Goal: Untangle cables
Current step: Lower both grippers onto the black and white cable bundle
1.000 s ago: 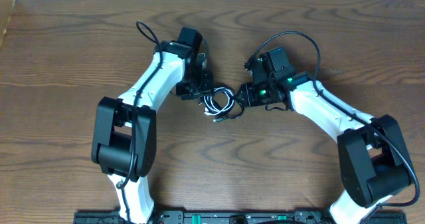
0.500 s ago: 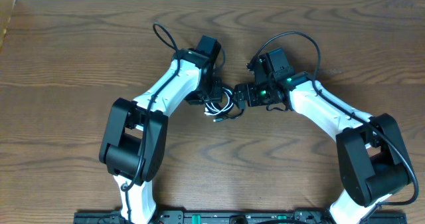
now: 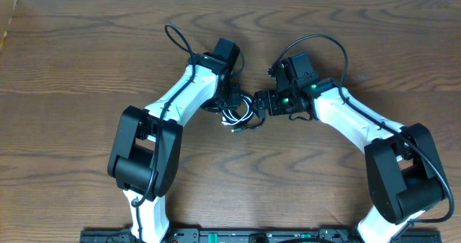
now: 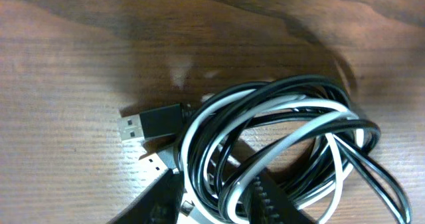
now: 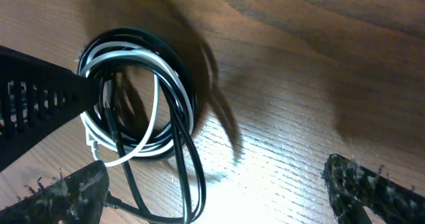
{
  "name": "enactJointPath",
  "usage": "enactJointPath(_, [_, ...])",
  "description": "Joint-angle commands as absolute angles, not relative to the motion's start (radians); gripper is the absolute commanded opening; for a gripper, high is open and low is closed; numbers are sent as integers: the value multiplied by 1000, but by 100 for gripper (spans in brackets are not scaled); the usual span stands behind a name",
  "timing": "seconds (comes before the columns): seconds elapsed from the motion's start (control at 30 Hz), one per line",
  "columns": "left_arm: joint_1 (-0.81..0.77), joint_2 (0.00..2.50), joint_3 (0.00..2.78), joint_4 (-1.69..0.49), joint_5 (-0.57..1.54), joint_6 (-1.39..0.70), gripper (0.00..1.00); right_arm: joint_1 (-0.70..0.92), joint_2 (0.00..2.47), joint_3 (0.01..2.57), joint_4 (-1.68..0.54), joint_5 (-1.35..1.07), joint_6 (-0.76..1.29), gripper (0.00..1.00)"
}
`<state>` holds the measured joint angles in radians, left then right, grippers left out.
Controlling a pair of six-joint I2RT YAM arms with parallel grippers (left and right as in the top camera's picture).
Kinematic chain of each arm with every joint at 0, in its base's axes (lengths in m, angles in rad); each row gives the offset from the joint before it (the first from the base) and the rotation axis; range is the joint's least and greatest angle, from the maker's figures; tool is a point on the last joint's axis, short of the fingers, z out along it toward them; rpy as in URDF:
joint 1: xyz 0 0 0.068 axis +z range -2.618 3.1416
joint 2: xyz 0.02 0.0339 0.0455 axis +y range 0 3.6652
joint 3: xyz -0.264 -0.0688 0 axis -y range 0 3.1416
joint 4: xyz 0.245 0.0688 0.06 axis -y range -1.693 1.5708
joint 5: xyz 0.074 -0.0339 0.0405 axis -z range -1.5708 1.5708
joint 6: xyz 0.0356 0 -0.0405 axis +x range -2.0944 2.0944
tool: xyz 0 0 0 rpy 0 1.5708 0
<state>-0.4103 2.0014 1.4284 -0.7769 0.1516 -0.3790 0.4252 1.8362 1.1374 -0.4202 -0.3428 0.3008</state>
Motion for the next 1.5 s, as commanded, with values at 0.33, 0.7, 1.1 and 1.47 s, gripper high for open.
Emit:
enactJointPath(0.33, [-411,2014,1419,-764,77,-372,13,436,1841,1148,-419,-339,299,99])
enactJointPath(0.7, [-411,2014,1419,-754,77,-372,24,435,1841,1148,-419,-339,299,99])
enactJointPath(1.1, [-411,2015,1415,-741,77,-373,27,436,1841,1148,-419,-339,299,99])
enactJointPath(1.47, [-411,2015,1409,-716,77,-371,26,436,1841,1148,-419,-339,299,99])
